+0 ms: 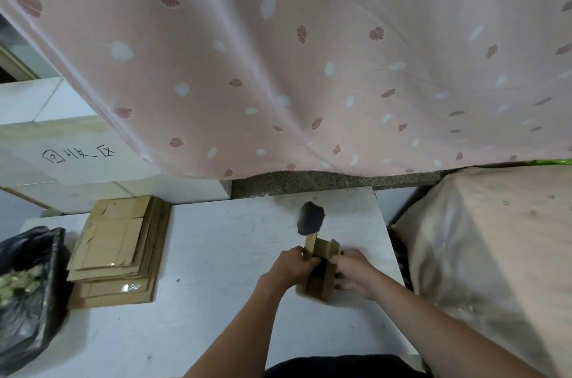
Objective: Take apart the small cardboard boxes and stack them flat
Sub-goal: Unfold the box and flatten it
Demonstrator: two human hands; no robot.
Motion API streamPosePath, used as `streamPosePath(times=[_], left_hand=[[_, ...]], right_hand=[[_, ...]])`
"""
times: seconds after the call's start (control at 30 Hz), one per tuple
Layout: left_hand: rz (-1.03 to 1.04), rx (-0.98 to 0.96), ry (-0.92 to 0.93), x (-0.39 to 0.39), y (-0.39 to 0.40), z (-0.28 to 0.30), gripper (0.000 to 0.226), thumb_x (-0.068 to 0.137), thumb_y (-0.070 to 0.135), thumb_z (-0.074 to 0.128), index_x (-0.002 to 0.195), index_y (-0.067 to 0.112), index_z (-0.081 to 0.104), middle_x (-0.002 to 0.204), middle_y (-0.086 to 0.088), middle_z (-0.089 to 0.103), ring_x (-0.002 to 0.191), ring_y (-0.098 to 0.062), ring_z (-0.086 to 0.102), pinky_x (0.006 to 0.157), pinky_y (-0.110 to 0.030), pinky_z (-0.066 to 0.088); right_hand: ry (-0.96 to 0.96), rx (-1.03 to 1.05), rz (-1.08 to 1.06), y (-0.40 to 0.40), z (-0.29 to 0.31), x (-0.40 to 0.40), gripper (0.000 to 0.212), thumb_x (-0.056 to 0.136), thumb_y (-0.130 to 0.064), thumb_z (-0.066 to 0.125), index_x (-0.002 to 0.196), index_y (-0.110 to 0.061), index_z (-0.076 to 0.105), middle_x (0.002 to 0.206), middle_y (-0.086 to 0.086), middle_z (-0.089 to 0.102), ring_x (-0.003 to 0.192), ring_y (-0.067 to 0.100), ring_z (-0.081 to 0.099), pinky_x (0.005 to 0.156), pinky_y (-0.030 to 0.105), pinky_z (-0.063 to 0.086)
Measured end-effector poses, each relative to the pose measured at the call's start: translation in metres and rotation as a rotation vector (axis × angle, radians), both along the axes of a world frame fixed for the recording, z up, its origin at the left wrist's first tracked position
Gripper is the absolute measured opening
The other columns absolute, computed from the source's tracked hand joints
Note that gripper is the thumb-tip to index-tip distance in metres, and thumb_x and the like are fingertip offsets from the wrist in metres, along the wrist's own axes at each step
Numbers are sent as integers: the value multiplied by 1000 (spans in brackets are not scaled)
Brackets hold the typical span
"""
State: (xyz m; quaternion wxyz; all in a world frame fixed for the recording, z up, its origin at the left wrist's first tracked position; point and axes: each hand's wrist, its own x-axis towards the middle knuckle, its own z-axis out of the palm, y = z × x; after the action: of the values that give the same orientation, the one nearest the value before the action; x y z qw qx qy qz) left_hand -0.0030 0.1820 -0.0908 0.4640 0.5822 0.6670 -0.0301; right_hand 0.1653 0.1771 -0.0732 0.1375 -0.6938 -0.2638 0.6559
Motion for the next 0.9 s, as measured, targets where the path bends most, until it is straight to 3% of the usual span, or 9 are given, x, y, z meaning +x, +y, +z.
streamPosePath(times=[0.13,0.3,0.4,0.47,0.53,0.63,0.73,0.83,0.9], left_hand=[[13,-24,15,-1,-11,-2,54,91,48,62,126,8,57,117,-11,66,102,-24,63,85,-36,55],[124,-54,-70,-1,-16,1,50,87,41,67,121,6,59,107,-12,69,93,-25,69,80,-38,61],[251,-120,-204,-9,-19,1,53,90,37,68,133,10,55,111,-11,68,91,-22,71,73,-28,60],[344,-180,-326,-17,-23,2,48,94,31,66,137,11,55,115,-9,68,94,-22,71,78,-29,60],[417,-231,-458,-25,-28,2,36,99,22,60,132,7,60,113,-9,71,98,-23,71,85,-35,60],[531,-260,-600,-36,-37,0,26,104,15,52,123,2,64,110,-11,73,99,-24,72,78,-33,60],[624,-256,-581,-37,-42,-4,26,104,13,52,123,-1,64,107,-12,72,97,-24,71,72,-30,59],[651,-249,-517,-32,-42,-7,33,102,12,55,132,-1,58,112,-13,70,99,-25,69,72,-30,60],[623,-233,-484,-32,-40,-6,50,97,11,64,144,6,47,117,-11,67,106,-26,67,80,-34,60]], right_hand=[[-57,99,63,-2,-1,-5,18,94,-32,65,107,-22,59,105,-1,64,97,22,63,86,40,55],[-167,223,164,-10,-2,-7,20,90,-33,69,103,-17,68,95,2,68,89,18,64,74,31,51],[-166,242,182,-10,2,-5,18,93,-33,66,101,-17,70,94,2,70,89,19,65,74,32,53],[-177,251,198,-10,4,0,20,95,-32,62,97,-13,70,90,4,69,87,21,66,73,33,53],[-184,266,224,-10,5,5,26,98,-32,58,87,-11,68,83,5,67,81,20,65,71,32,52],[-238,307,229,-15,3,10,37,103,-27,48,70,-14,56,67,2,56,65,15,55,59,27,43],[-355,324,187,-23,-4,13,40,106,-21,39,66,-16,40,62,0,40,59,14,40,57,28,30],[-387,321,161,-26,-9,14,40,106,-19,38,67,-15,41,63,0,42,59,14,40,56,27,29],[-429,348,194,-23,-5,11,40,106,-18,40,66,-15,42,64,0,44,59,13,41,53,25,29]])
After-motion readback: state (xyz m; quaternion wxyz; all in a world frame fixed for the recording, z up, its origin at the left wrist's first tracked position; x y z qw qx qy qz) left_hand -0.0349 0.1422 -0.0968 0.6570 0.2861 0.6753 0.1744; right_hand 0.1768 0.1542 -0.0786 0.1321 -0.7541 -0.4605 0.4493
